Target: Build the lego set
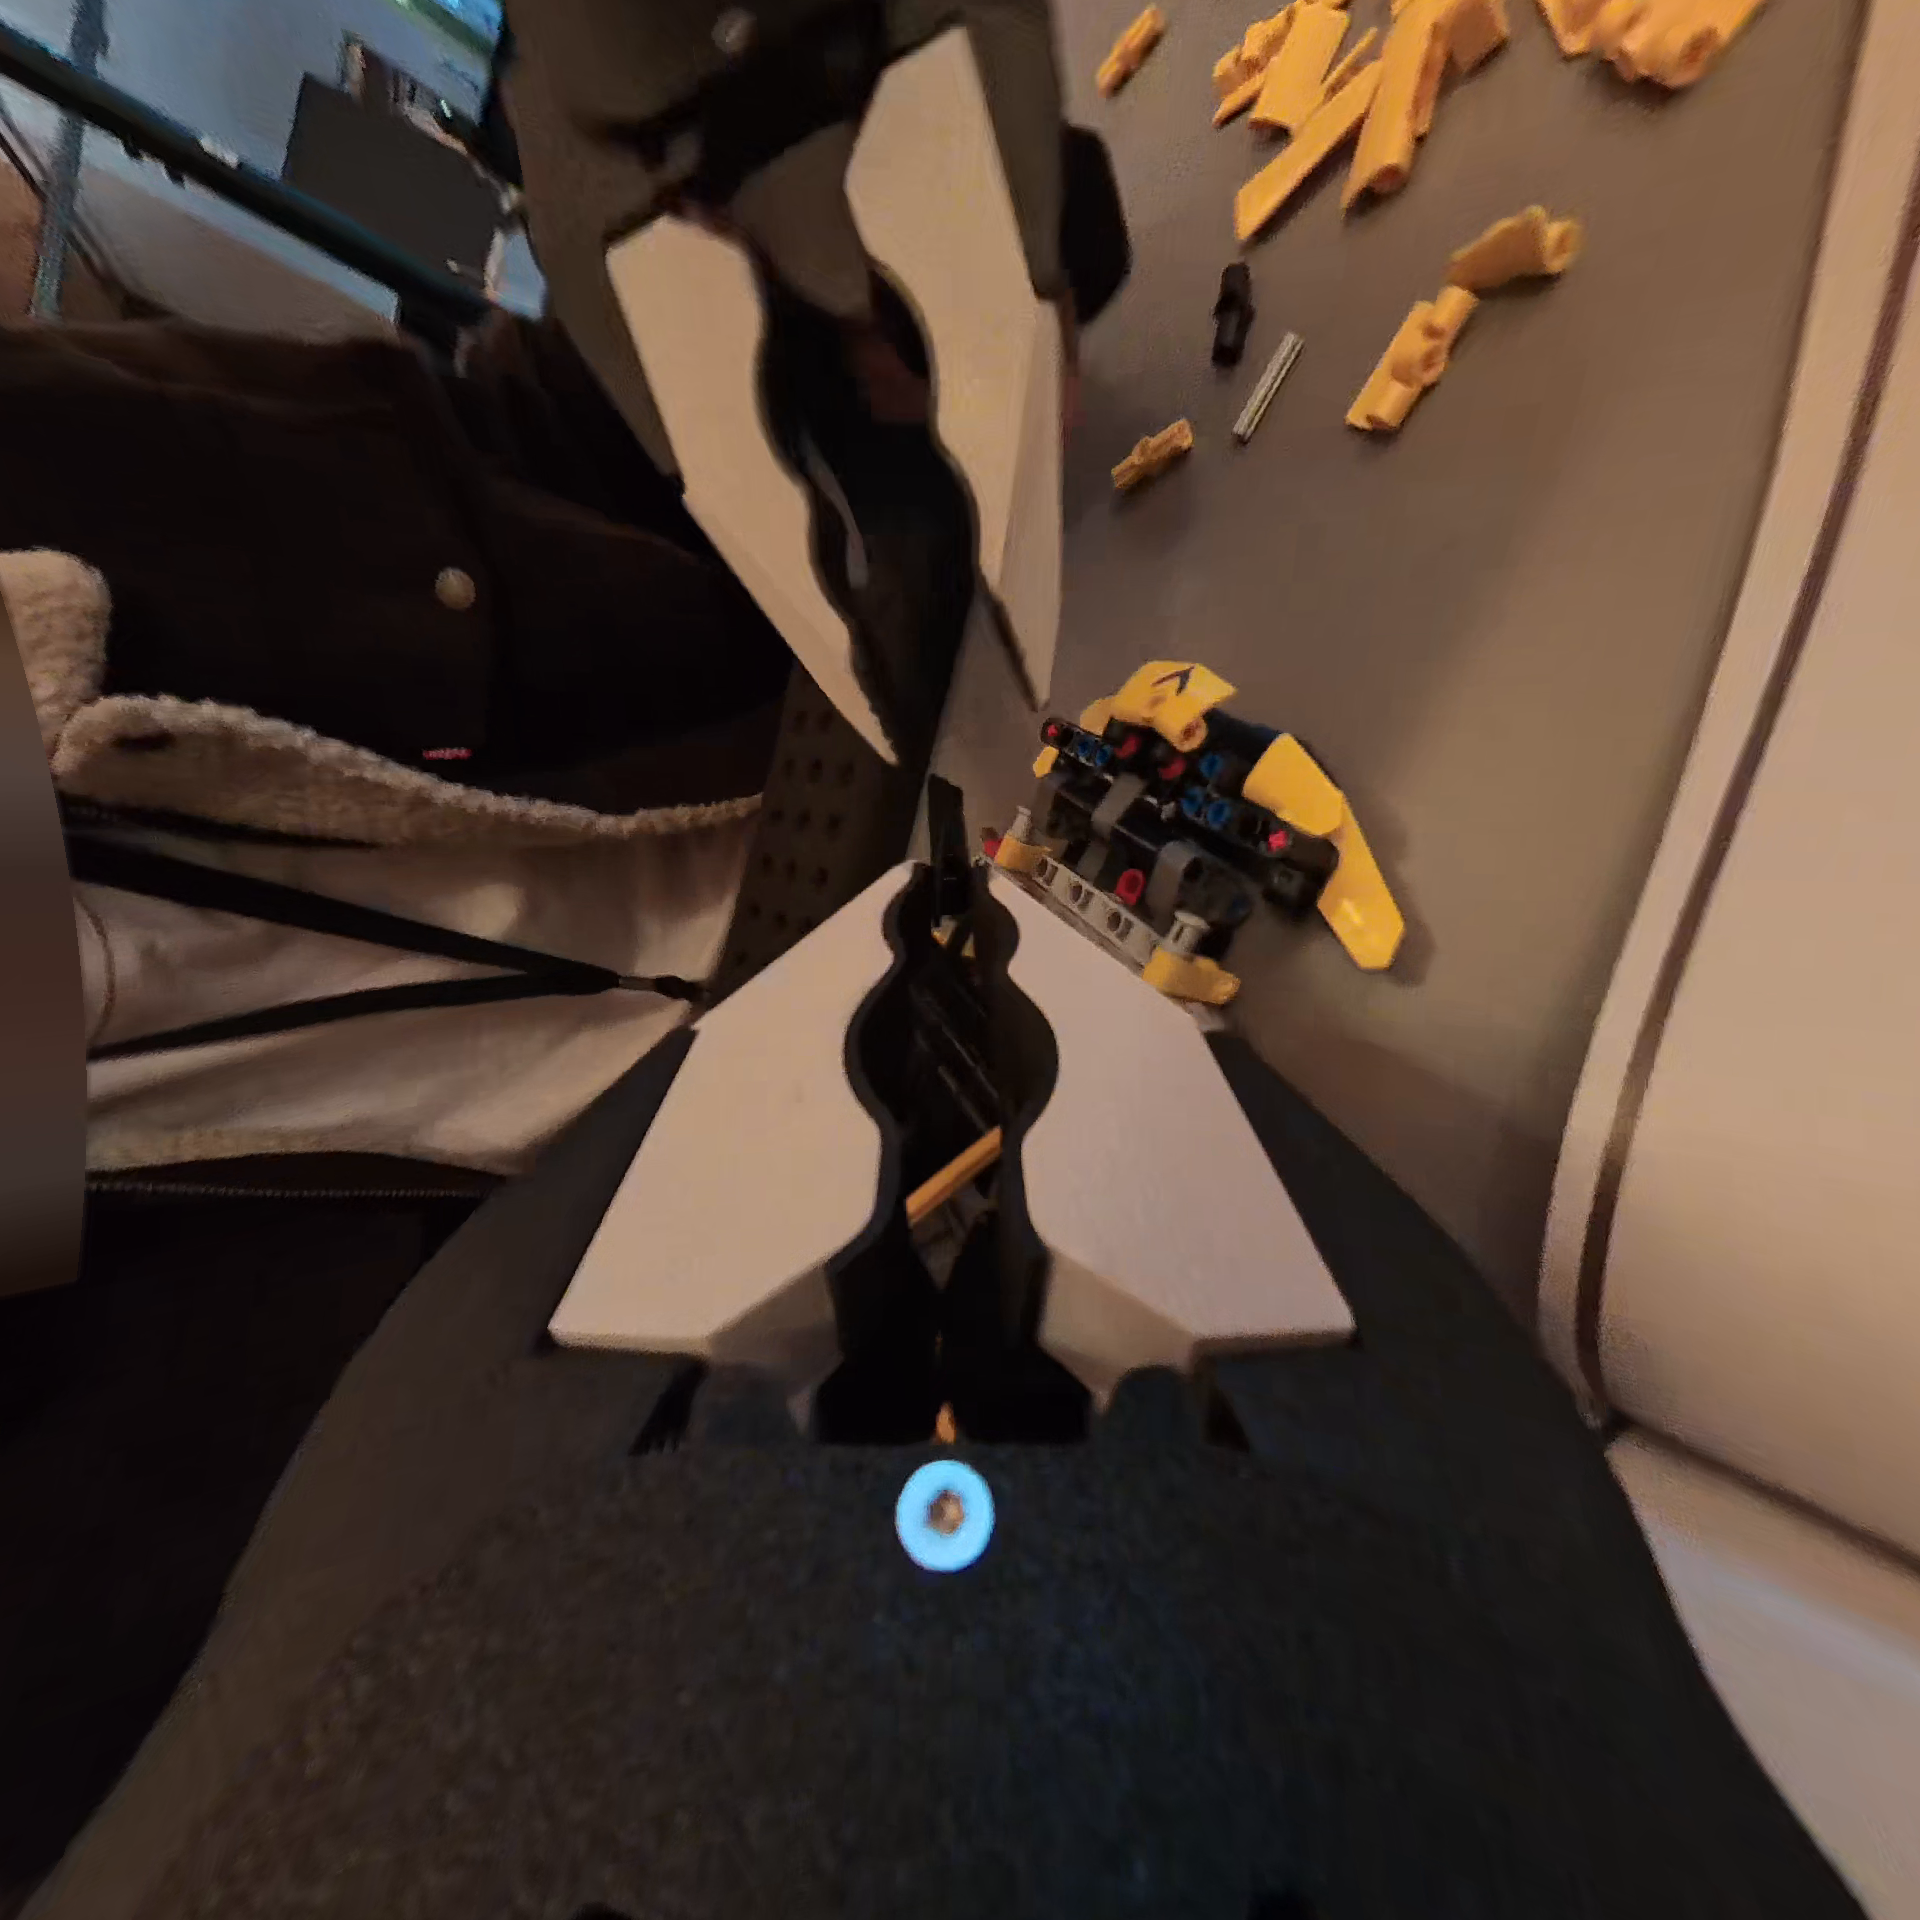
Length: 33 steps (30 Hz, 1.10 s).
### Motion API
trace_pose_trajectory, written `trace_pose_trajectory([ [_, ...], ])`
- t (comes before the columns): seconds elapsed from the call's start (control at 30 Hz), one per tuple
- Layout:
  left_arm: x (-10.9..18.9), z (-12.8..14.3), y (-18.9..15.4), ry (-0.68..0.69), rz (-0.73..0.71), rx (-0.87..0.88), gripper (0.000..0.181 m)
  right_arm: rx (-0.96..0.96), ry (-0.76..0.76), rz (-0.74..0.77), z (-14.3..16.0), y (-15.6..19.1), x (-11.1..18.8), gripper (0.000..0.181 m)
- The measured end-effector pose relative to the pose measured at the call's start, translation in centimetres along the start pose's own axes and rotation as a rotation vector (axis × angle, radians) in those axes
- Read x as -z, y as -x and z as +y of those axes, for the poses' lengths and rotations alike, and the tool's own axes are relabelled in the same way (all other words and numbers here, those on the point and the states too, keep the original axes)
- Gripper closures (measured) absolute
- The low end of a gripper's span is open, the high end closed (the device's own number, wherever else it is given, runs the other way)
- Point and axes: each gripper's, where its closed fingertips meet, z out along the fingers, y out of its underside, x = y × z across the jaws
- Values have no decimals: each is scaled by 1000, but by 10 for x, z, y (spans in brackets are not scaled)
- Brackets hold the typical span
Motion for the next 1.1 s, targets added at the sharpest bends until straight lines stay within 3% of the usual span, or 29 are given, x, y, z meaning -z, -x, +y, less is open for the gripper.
trace_pose_trajectory([
  [0.17,3,4,-18,-182,-175,-228,153,-106,-43,-68,2,-5,-2,175],
  [0.4,-5,-3,-15,-268,-306,-317,150,-75,-67,-151,1,11,-5,175],
  [0.53,4,8,-39,-224,-278,-354,150,-26,-18,-3,9,-1,5,175],
  [0.63,-7,43,-64,-93,-231,-411,149,45,61,-40,22,16,9,175],
  [0.73,-21,61,-78,-50,-190,-403,148,182,115,-38,30,42,17,175],
  [0.83,-29,63,-87,-34,-171,-479,148,281,262,-10,60,73,23,175],
  [0.97,-38,60,-94,6,-174,-655,148,186,423,4,118,109,29,175],
  [1.1,-40,62,-97,7,-128,-688,148,80,294,225,146,109,5,175],
])
